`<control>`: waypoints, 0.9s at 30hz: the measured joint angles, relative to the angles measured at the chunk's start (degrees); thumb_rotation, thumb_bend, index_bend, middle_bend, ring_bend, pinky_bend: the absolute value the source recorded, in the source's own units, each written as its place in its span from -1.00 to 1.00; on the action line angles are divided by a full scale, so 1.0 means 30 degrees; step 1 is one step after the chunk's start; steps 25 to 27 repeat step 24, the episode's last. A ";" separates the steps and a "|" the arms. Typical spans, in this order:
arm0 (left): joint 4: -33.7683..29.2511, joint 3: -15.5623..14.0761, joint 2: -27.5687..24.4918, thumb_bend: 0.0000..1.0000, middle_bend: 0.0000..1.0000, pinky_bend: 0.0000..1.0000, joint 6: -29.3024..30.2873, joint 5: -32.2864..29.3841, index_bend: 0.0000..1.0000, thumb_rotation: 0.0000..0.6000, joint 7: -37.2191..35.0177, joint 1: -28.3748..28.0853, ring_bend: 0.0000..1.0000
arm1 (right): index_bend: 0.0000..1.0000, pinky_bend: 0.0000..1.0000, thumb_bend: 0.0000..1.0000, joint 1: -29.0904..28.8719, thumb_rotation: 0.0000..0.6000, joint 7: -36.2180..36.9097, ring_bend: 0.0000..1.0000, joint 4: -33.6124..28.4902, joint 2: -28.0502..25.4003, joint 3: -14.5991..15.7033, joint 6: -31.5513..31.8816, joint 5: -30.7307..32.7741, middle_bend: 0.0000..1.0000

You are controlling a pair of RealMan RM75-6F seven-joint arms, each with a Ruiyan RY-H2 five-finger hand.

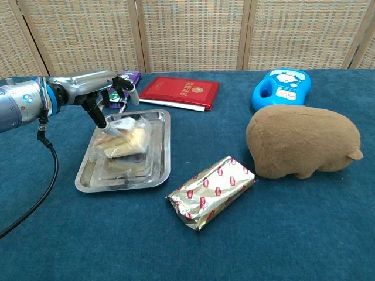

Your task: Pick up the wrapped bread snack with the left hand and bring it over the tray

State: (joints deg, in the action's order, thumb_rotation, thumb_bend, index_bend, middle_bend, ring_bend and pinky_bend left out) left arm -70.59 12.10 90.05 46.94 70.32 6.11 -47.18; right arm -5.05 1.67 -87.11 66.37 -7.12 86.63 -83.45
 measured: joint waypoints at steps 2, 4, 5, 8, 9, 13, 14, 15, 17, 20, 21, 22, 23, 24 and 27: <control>-0.0409 -0.0056 -0.0367 -1.00 -1.00 -0.77 0.0216 0.0240 -1.00 1.00 -0.0393 0.0152 -1.00 | -1.00 -1.00 -1.00 0.0009 1.00 0.0012 -1.00 -0.0029 -0.0012 0.0014 0.0030 -0.0046 -1.00; -0.0895 -0.0087 -0.0878 -1.00 -1.00 -0.82 0.0662 0.0459 -1.00 1.00 -0.0594 0.0374 -1.00 | -1.00 -1.00 -1.00 0.0018 1.00 0.0029 -1.00 -0.0070 -0.0027 0.0027 0.0073 -0.0107 -1.00; -0.1134 -0.0095 -0.1154 -1.00 -1.00 -0.87 0.0863 0.0523 -1.00 1.00 -0.0642 0.0496 -1.00 | -1.00 -1.00 -1.00 0.0022 1.00 0.0036 -1.00 -0.0108 -0.0039 0.0033 0.0108 -0.0156 -1.00; -0.2321 -0.0147 -0.2429 -1.00 -1.00 -0.98 0.1649 0.0627 -1.00 1.00 -0.0641 0.1085 -1.00 | -1.00 -1.00 -1.00 0.0046 1.00 0.0057 -1.00 -0.0251 -0.0096 0.0071 0.0236 -0.0340 -1.00; -0.2794 -0.0175 -0.2918 -1.00 -1.00 -1.00 0.1956 0.0645 -1.00 1.00 -0.0615 0.1334 -1.00 | -1.00 -1.00 -1.00 0.0058 1.00 0.0077 -1.00 -0.0295 -0.0112 0.0089 0.0277 -0.0399 -1.00; -0.5407 -0.0492 -0.5728 -1.00 -1.00 -1.00 0.4101 0.0715 -1.00 1.00 -0.0609 0.3221 -1.00 | -1.00 -1.00 -1.00 0.0145 1.00 0.0351 -1.00 -0.0396 -0.0167 0.0158 0.0498 -0.0626 -1.00; -0.5911 -0.0624 -0.6353 -1.00 -1.00 -1.00 0.4712 0.0777 -1.00 1.00 -0.0646 0.3762 -1.00 | -1.00 -1.00 -1.00 0.0164 1.00 0.0400 -1.00 -0.0382 -0.0183 0.0174 0.0519 -0.0649 -1.00; -0.6376 -0.0783 -0.6928 -1.00 -1.00 -1.00 0.5347 0.0861 -1.00 1.00 -0.0692 0.4333 -1.00 | -1.00 -1.00 -1.00 0.0177 1.00 0.0430 -1.00 -0.0369 -0.0195 0.0184 0.0533 -0.0661 -1.00; -0.7627 -0.1433 -0.8148 -1.00 -1.00 -1.00 0.7063 0.1188 -1.00 1.00 -0.0876 0.5997 -1.00 | -1.00 -1.00 -1.00 0.0218 1.00 0.0531 -1.00 -0.0340 -0.0220 0.0190 0.0609 -0.0685 -1.00; -0.8880 -0.2439 -0.9001 -1.00 -1.00 -1.00 0.9004 0.1866 -1.00 1.00 -0.1032 0.7981 -1.00 | -1.00 -1.00 -1.00 0.0278 1.00 0.0709 -1.00 -0.0250 -0.0267 0.0200 0.0701 -0.0724 -1.00; -0.9150 -0.2754 -0.9186 -1.00 -1.00 -1.00 0.9665 0.2147 -1.00 1.00 -0.1023 0.8604 -1.00 | -1.00 -1.00 -1.00 0.0291 1.00 0.0765 -1.00 -0.0218 -0.0279 0.0206 0.0714 -0.0737 -1.00; -0.9424 -0.3167 -0.9377 -1.00 -1.00 -1.00 1.0542 0.2543 -1.00 1.00 -0.0955 0.9381 -1.00 | -1.00 -1.00 -1.00 0.0304 1.00 0.0838 -1.00 -0.0182 -0.0294 0.0215 0.0725 -0.0752 -1.00; -0.9611 -0.3473 -0.9495 -1.00 -1.00 -1.00 1.1178 0.2813 -1.00 1.00 -0.0862 0.9928 -1.00 | -1.00 -1.00 -1.00 0.0314 1.00 0.0896 -1.00 -0.0165 -0.0306 0.0222 0.0734 -0.0765 -1.00; -0.9802 -0.3770 -0.9599 -1.00 -1.00 -1.00 1.1772 0.3059 -1.00 1.00 -0.0733 1.0440 -1.00 | -1.00 -1.00 -1.00 0.0321 1.00 0.0954 -1.00 -0.0145 -0.0315 0.0229 0.0745 -0.0788 -1.00; -0.9802 -0.3770 -0.9599 -1.00 -1.00 -1.00 1.1772 0.3059 -1.00 1.00 -0.0733 1.0440 -1.00 | -1.00 -1.00 -1.00 0.0321 1.00 0.0954 -1.00 -0.0145 -0.0315 0.0229 0.0745 -0.0788 -1.00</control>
